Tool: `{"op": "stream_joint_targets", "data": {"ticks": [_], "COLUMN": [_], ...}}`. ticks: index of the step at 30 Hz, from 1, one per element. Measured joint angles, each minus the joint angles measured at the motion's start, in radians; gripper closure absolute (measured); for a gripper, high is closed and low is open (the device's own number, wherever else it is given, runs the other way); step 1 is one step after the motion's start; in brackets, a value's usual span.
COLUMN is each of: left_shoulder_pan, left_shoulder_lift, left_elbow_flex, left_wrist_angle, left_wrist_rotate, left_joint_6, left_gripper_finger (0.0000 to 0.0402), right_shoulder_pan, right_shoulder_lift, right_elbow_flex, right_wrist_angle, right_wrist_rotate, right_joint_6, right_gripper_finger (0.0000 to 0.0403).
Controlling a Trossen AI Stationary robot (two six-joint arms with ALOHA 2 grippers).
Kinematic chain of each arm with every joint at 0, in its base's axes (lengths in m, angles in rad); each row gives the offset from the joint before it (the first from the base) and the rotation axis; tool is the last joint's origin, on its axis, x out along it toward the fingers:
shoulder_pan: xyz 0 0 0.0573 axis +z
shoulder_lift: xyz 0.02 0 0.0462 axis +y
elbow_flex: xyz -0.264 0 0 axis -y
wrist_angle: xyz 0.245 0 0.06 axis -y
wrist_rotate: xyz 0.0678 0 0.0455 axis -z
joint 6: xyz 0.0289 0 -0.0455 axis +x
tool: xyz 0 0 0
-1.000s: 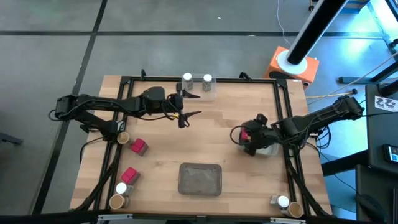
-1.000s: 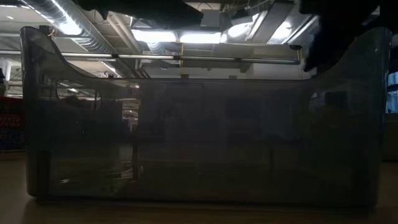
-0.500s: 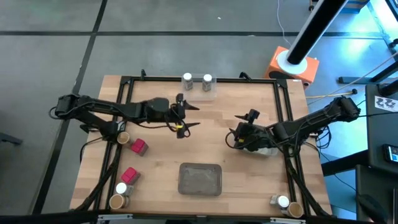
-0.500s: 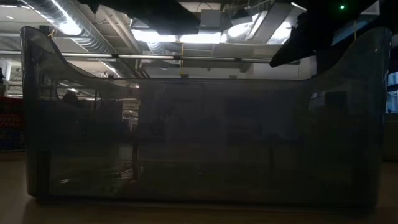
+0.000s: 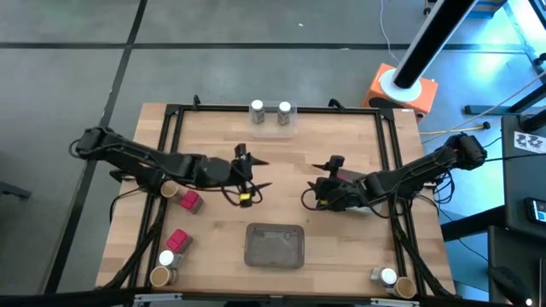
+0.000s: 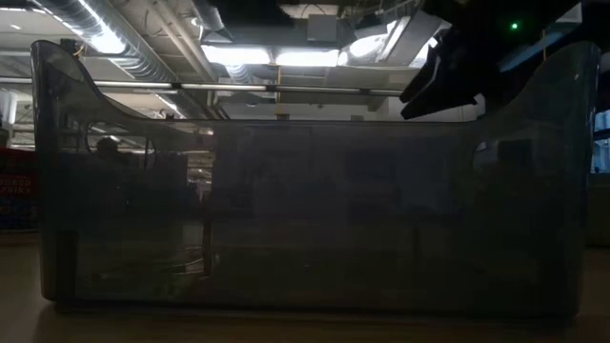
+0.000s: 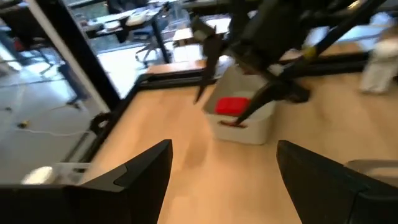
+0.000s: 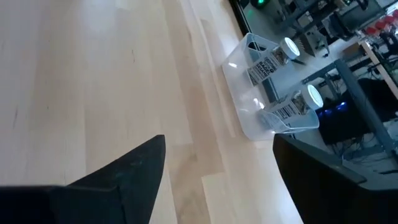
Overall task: Sort spices by type
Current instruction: Put the red seasoning can into the gray bin
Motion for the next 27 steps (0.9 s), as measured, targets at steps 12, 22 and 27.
{"op": "stream_joint_targets", "data": {"ticks": [12,22,27], "left_shoulder_pan": [-0.133,-0.232,-0.279], "left_shoulder_lift": [0.0,-0.001,0.006], "left_elbow_flex": [0.282,0.348,0.316], "left_wrist_angle": [-0.633,-1.137,-1.287], "left_wrist_rotate": [-0.04,-0.022,0.004], "left_joint_6": [-0.524,-1.069,-1.285], "left_gripper_finger": [0.0125,0.0125,0.0125], "right_shoulder_pan": [0.0,0.0,0.0], "right_shoulder_lift": [0.0,-0.001,-0.001], "right_elbow_flex": [0.0,0.0,0.0], "right_wrist_angle": [0.186,0.424,0.453], "right_wrist_rotate": [-0.043,-0.068,-0.068], "right_joint_6": [-0.202,-0.333,-0.317], "right_gripper_finger": [0.0104,0.0104,0.0104]}}
